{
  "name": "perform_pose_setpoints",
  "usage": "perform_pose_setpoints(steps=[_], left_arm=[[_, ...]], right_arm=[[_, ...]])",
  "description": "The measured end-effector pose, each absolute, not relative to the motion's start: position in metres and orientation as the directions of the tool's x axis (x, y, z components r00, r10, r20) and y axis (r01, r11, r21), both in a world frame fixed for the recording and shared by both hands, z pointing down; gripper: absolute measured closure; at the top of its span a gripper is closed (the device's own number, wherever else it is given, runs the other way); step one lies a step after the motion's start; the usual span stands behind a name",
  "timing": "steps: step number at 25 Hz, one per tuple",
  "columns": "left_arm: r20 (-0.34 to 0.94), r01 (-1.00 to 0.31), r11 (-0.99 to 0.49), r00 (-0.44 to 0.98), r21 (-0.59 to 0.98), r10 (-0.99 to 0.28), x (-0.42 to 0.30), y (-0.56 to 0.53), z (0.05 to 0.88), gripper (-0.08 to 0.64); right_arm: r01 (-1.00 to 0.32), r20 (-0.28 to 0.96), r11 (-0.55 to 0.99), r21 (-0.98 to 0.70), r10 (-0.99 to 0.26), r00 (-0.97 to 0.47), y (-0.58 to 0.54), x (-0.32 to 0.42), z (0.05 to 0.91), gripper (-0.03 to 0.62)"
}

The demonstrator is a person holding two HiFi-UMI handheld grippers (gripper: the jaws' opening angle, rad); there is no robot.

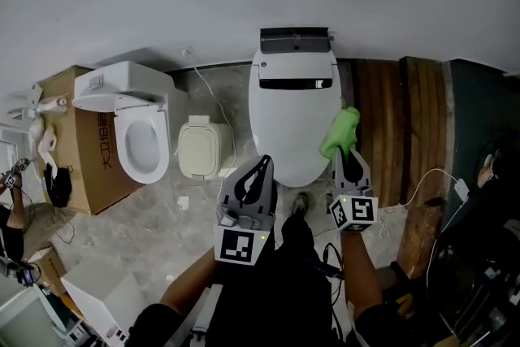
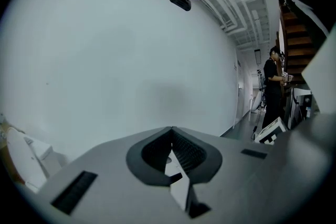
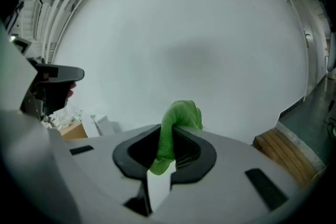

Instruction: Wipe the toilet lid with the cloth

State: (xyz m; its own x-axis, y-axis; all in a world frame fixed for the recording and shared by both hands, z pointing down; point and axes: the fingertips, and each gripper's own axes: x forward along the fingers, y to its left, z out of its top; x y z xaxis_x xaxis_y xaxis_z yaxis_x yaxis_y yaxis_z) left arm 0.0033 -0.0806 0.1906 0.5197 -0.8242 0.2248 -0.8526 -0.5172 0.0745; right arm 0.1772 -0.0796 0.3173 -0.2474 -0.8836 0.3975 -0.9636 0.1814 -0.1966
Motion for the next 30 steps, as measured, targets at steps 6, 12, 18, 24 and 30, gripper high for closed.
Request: perform_pose_setpoints(steps=[6, 12, 18, 24, 30], left_arm=[[0.241, -0.855, -0.512, 0.516, 0.083, -0.822, 0.005, -0.110, 0.233, 0.551], [0.235, -0.862, -0.498, 0.506, 0.098, -0.830, 0.005, -0.131, 0.277, 0.551], [0.247, -0.859, -0.501, 0.510, 0.101, -0.824, 0.002, -0.150, 0.329, 0.551], [0.260, -0.867, -0.486, 0.497, 0.110, -0.828, -0.010, -0.164, 0.379, 0.551], [0.279, -0.867, -0.483, 0.498, 0.125, -0.821, -0.021, -0.168, 0.414, 0.551]], right_arm=[[-0.980, 0.471, 0.106, -0.171, -0.864, -0.175, -0.115, 0.205, 0.395, 0.531], [-0.991, 0.548, 0.063, -0.115, -0.829, -0.116, -0.139, 0.231, 0.483, 0.531], [-0.997, 0.630, 0.049, -0.056, -0.773, -0.073, -0.173, 0.246, 0.578, 0.531], [-0.997, 0.709, 0.070, -0.019, -0.703, -0.063, -0.198, 0.243, 0.663, 0.531], [-0.991, 0.738, 0.131, -0.028, -0.665, -0.109, -0.218, 0.228, 0.705, 0.531]])
